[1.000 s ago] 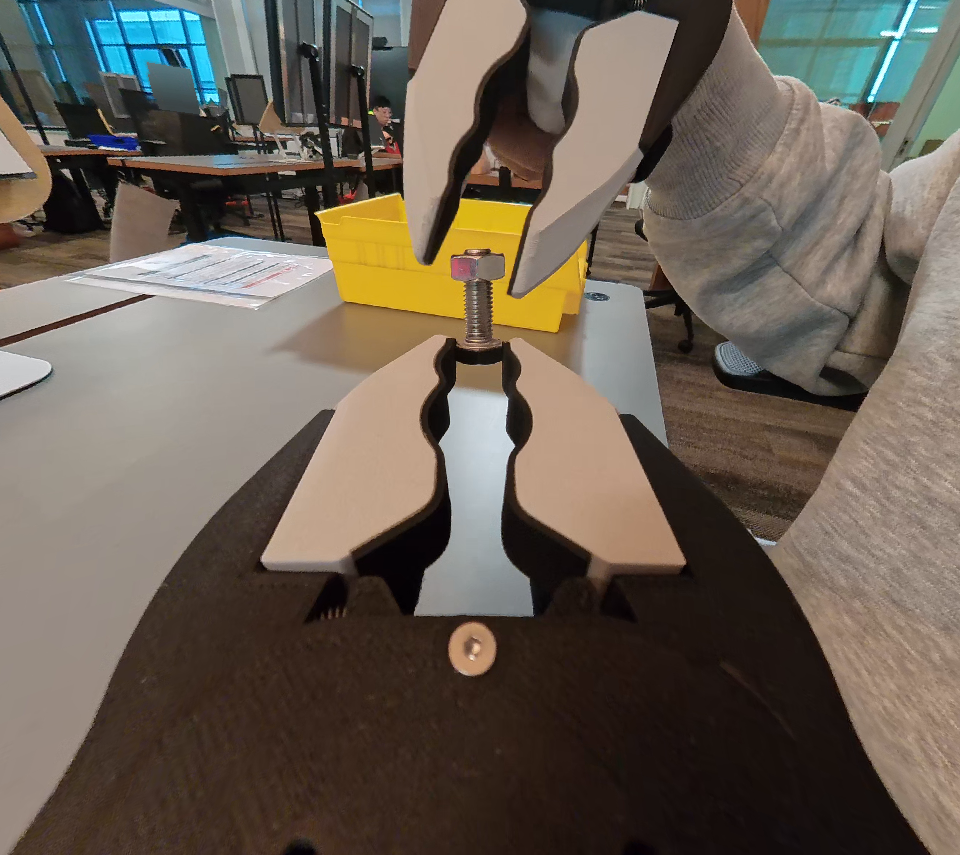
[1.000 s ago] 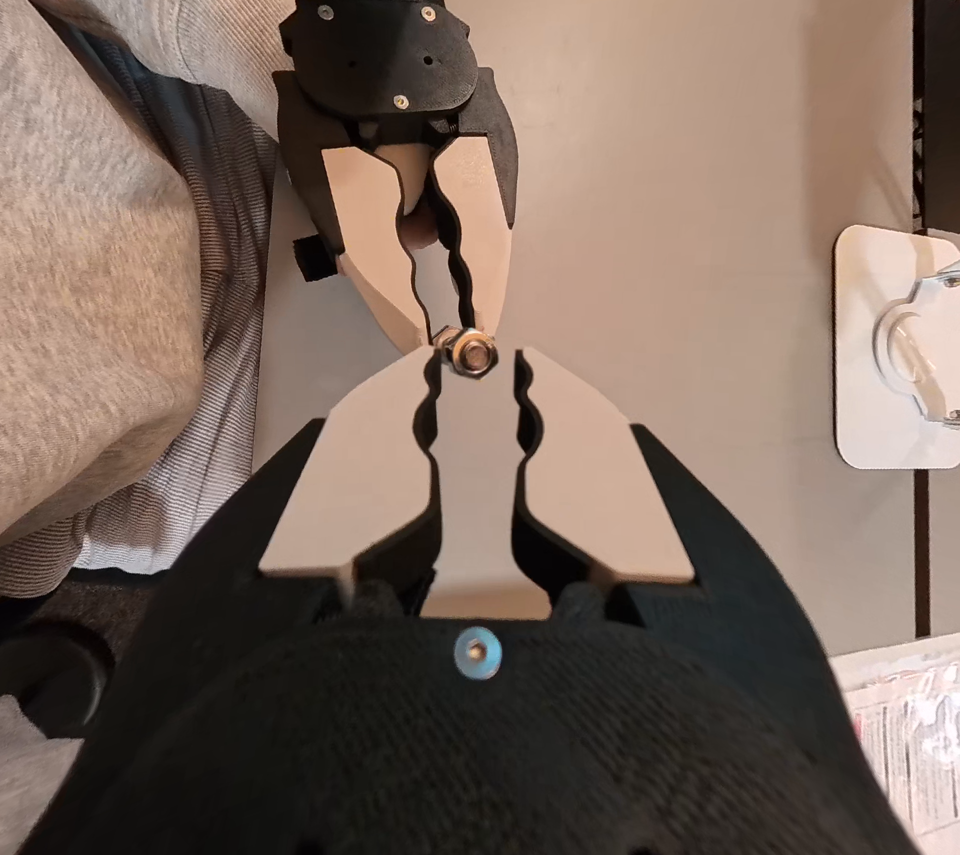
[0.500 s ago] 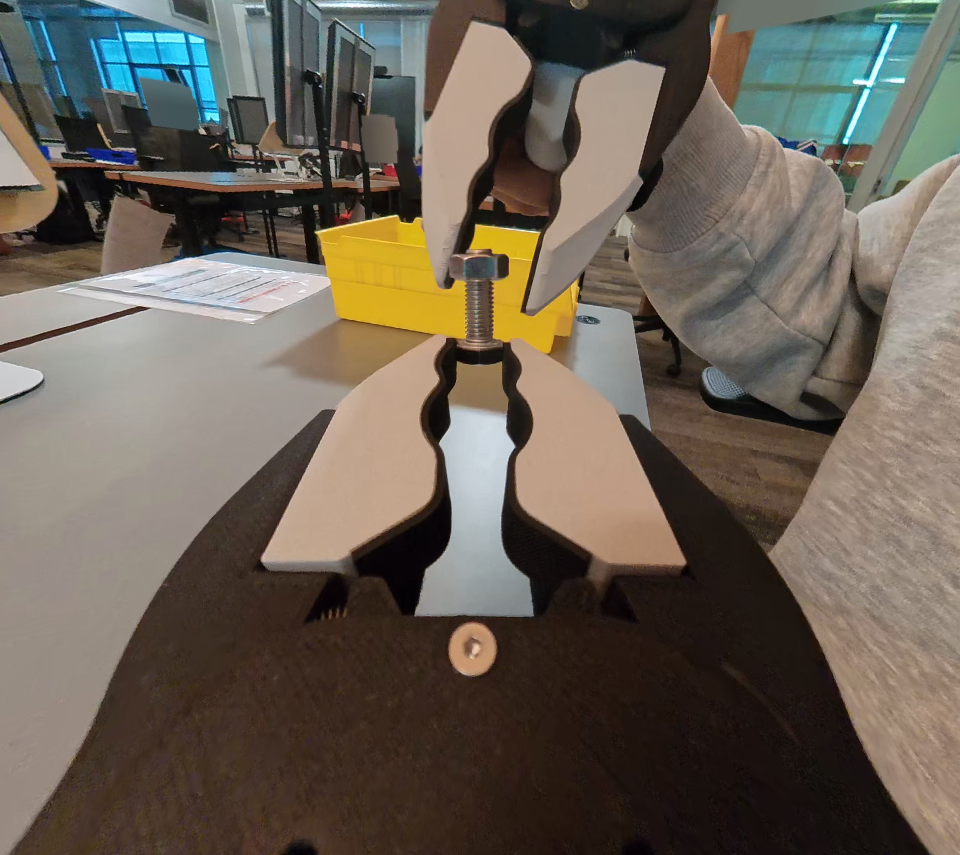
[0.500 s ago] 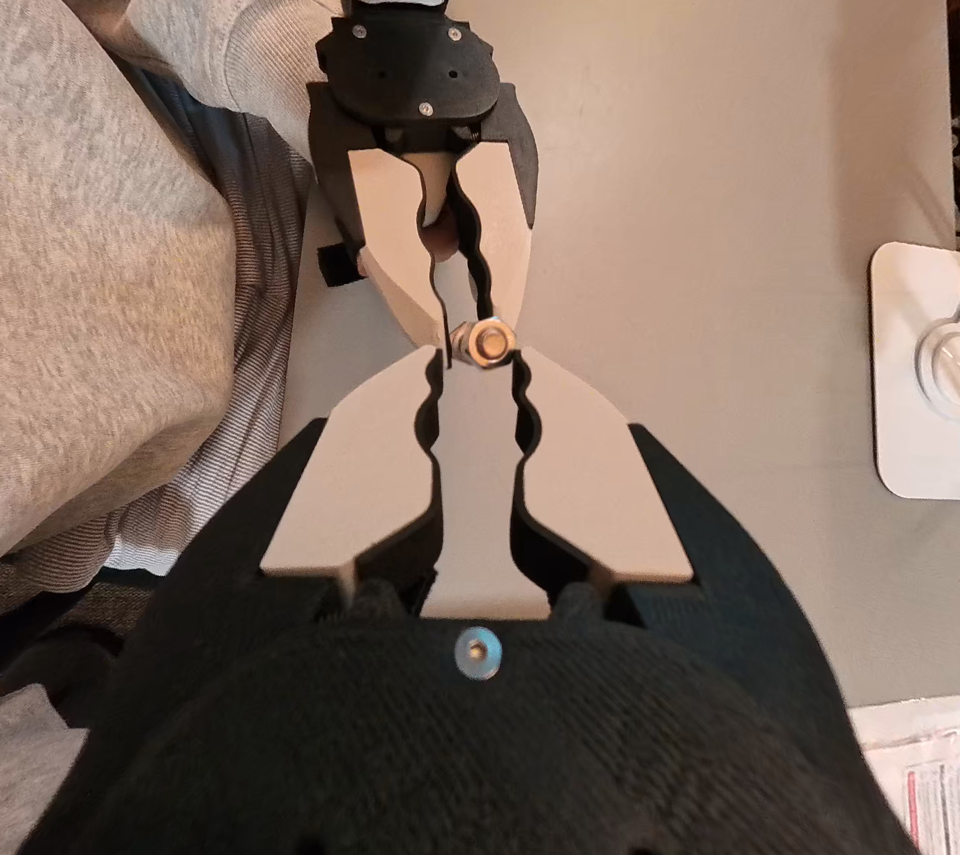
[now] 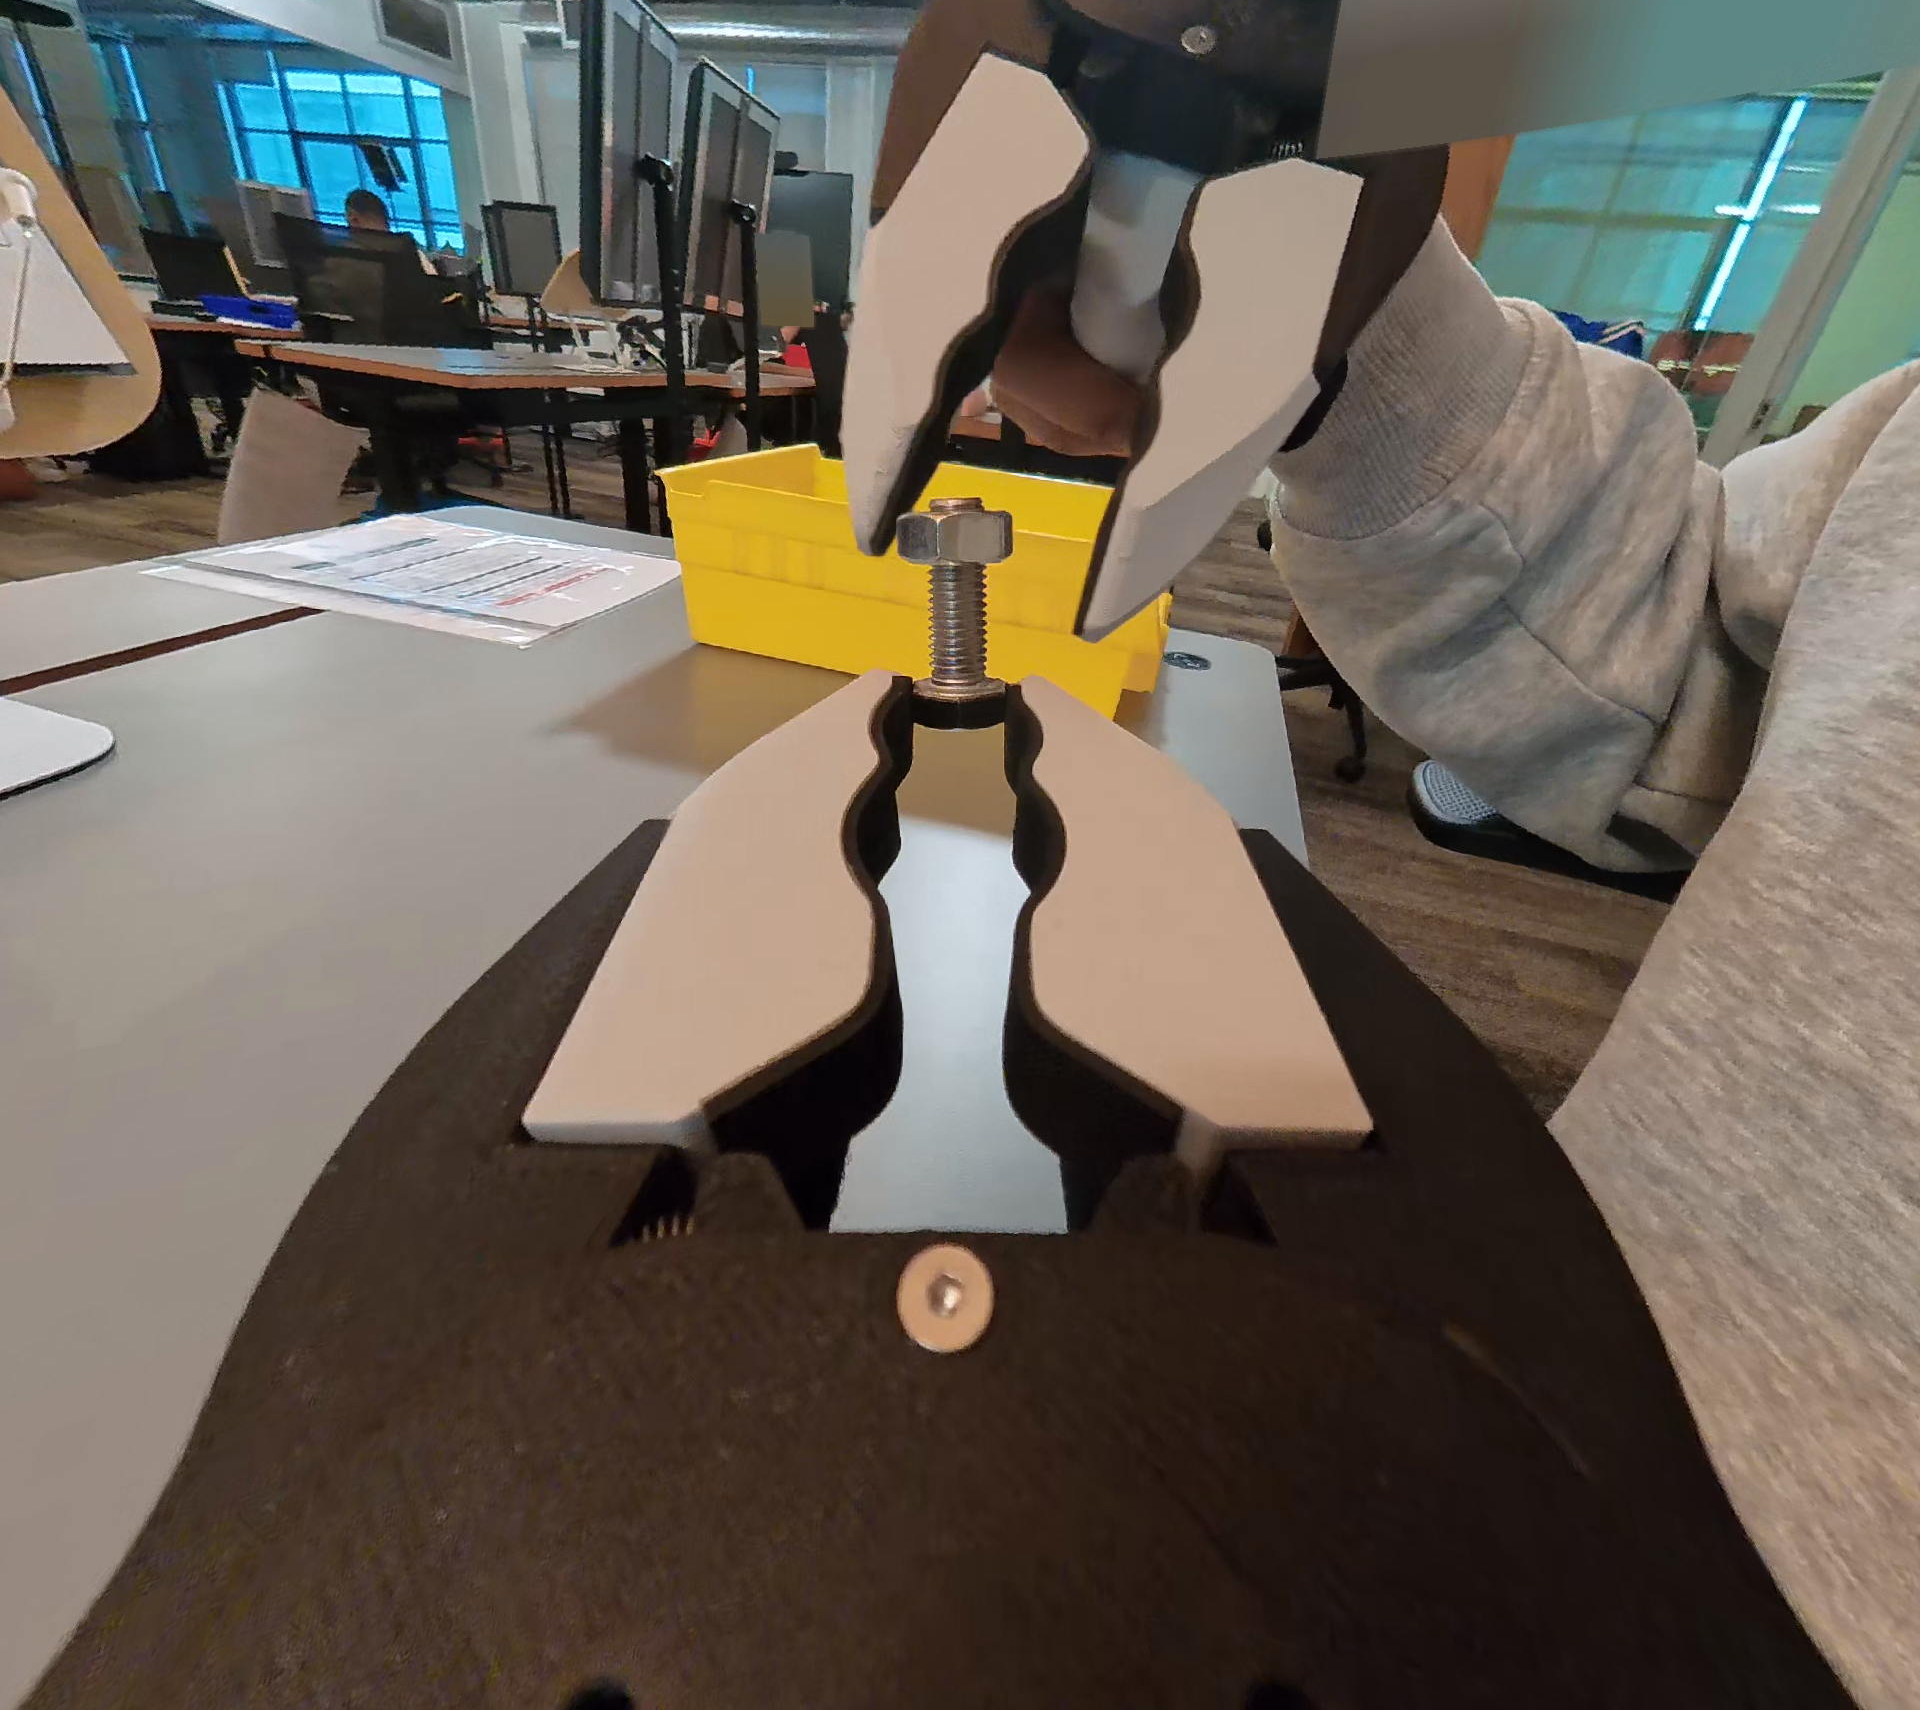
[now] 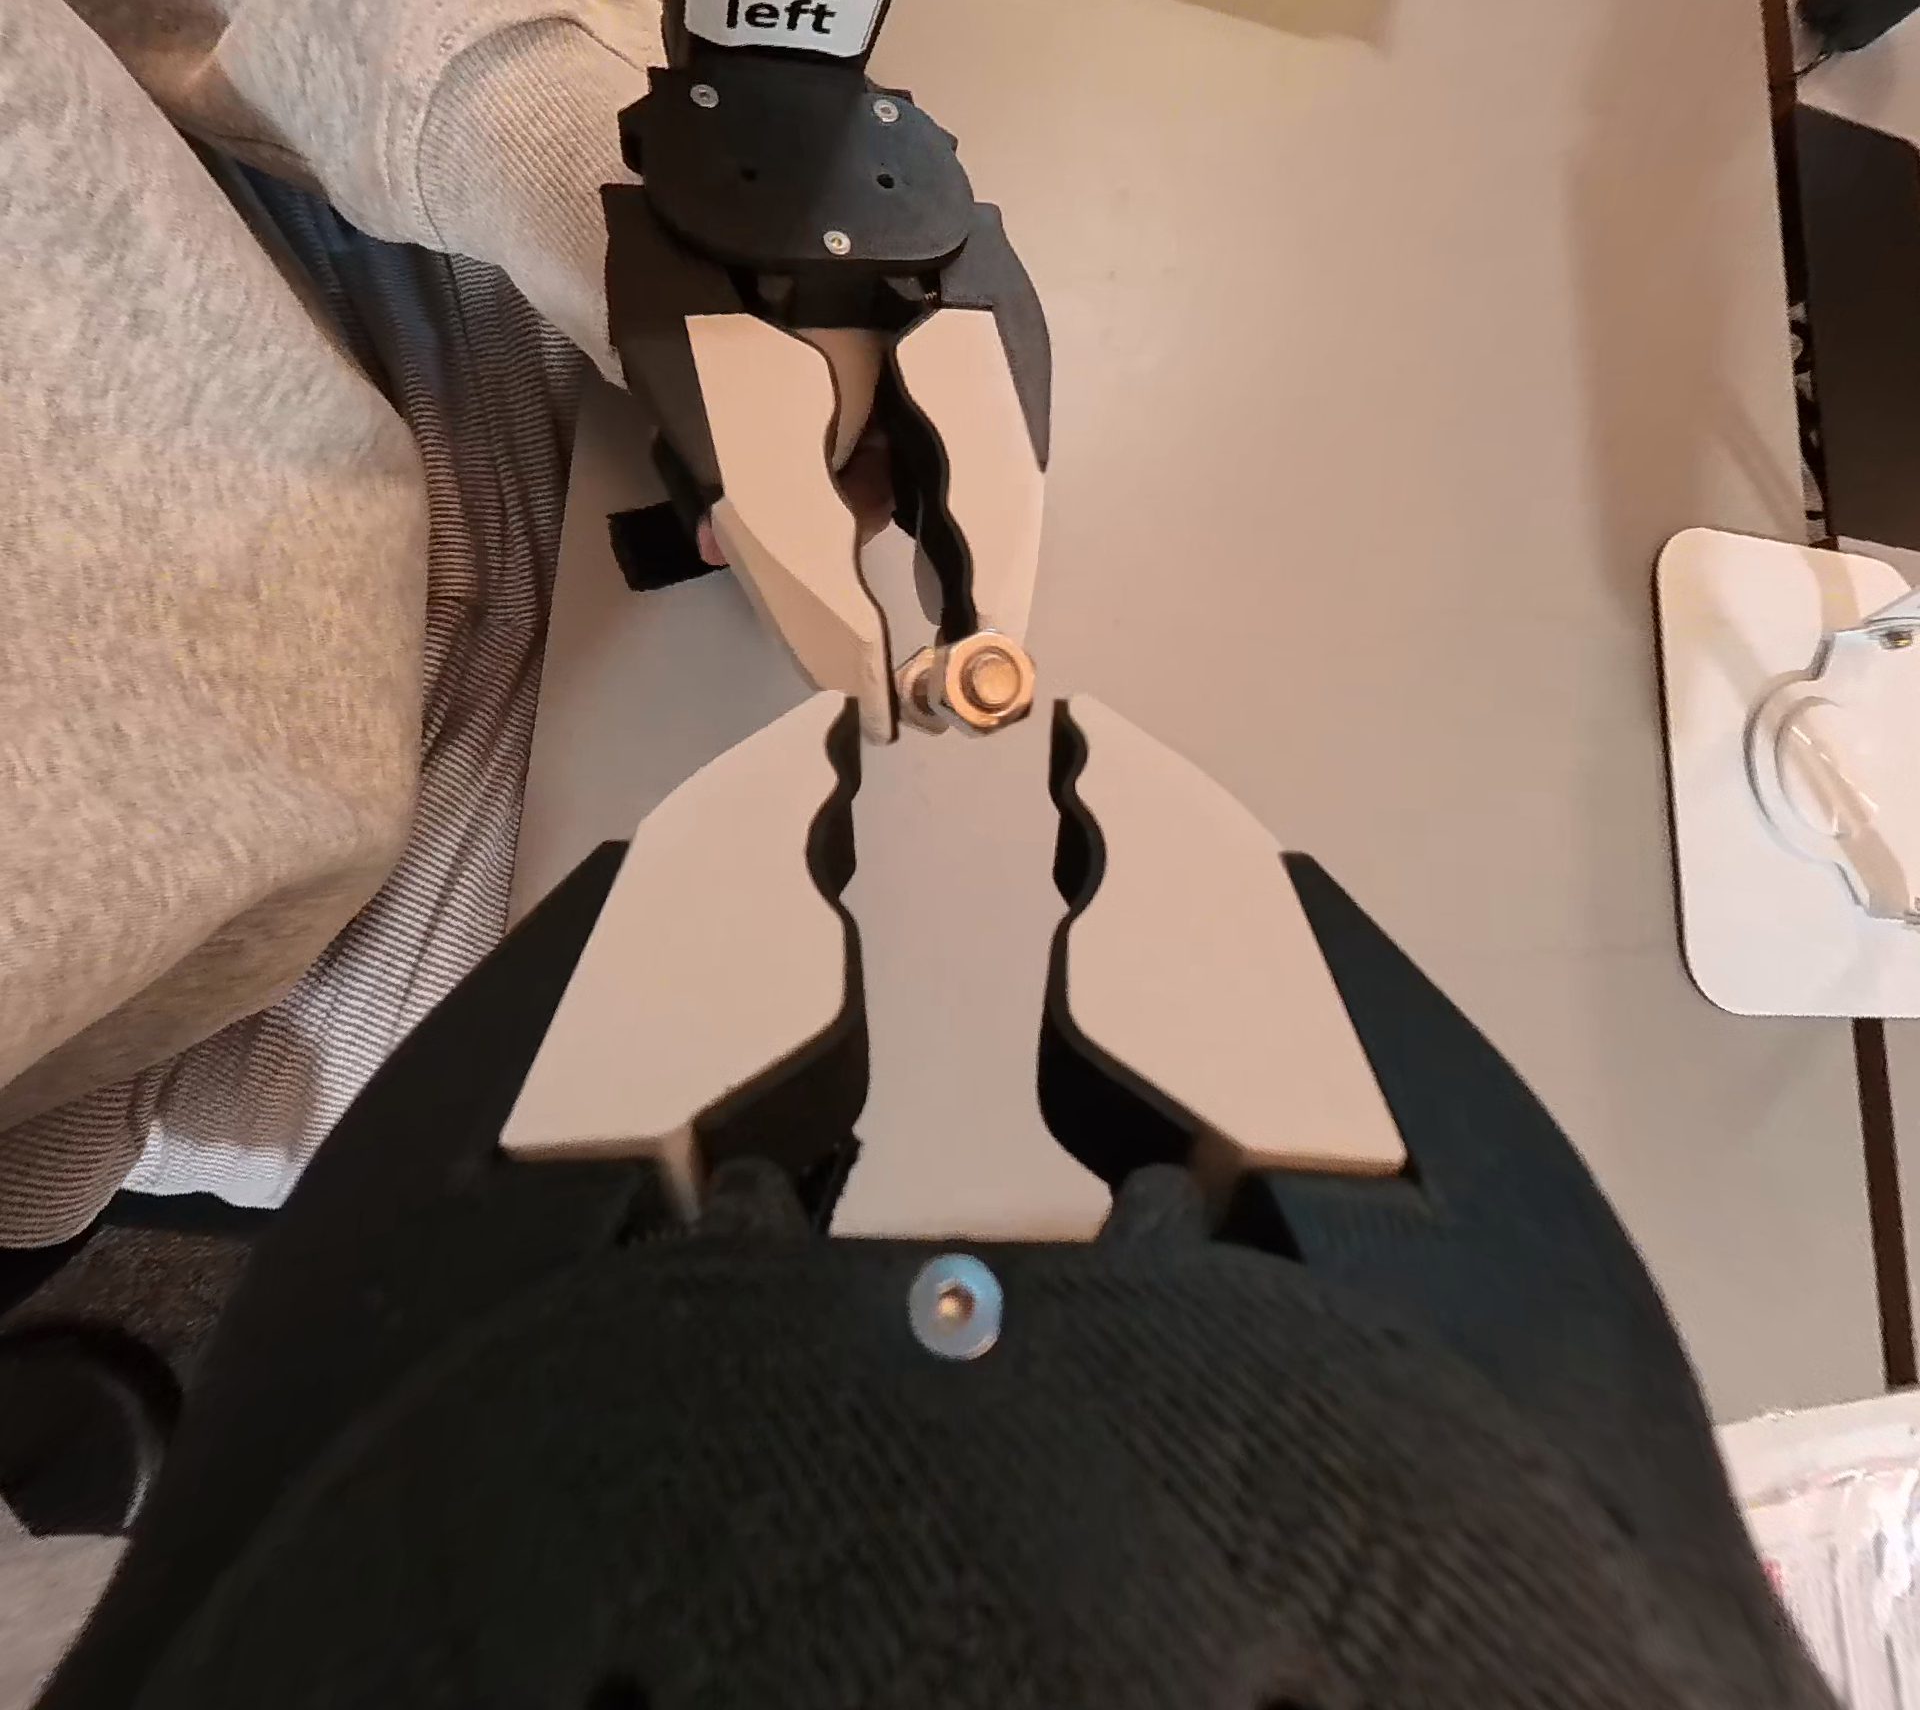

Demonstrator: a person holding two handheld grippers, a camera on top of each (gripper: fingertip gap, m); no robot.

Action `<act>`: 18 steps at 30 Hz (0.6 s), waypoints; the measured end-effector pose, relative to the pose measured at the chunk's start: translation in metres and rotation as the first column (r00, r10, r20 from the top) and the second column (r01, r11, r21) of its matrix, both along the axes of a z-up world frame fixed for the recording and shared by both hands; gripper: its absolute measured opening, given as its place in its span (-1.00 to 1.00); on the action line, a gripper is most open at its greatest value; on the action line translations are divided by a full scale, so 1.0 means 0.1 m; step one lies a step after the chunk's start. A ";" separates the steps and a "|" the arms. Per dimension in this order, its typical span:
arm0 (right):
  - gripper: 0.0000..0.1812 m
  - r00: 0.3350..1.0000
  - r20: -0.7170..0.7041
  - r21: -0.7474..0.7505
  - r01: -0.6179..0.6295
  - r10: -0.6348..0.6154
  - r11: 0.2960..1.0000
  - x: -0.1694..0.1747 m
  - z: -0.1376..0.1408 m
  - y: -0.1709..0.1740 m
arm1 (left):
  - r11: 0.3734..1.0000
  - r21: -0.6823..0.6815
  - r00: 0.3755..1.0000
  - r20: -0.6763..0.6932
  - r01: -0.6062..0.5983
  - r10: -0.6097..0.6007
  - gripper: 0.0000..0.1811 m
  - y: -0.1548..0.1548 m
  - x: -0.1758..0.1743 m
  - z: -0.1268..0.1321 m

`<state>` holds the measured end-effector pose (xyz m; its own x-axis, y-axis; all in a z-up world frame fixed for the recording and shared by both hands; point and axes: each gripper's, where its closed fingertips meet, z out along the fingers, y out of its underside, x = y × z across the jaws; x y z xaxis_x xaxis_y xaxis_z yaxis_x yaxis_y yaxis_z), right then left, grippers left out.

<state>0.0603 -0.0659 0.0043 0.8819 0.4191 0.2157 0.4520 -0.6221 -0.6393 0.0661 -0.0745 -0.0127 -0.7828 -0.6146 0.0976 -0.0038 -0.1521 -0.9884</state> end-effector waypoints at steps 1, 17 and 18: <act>-0.62 1.000 -0.004 -0.005 -0.003 0.003 1.000 -0.01 0.00 -0.01 | 1.000 -0.002 1.000 -0.002 -0.006 0.006 -0.79 0.01 0.01 0.00; -0.66 1.000 0.020 0.000 0.000 0.000 1.000 0.00 -0.02 0.02 | 1.000 0.009 1.000 0.001 -0.017 0.017 -0.79 0.03 0.01 -0.01; -0.68 1.000 0.020 -0.008 0.004 -0.004 1.000 0.01 -0.02 0.00 | 1.000 0.009 1.000 0.001 -0.020 0.020 -0.79 0.03 0.01 0.00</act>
<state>0.0614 -0.0662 0.0025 0.8794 0.4172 0.2294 0.4616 -0.6293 -0.6252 0.0673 -0.0714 -0.0132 -0.7706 -0.6307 0.0909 0.0005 -0.1433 -0.9897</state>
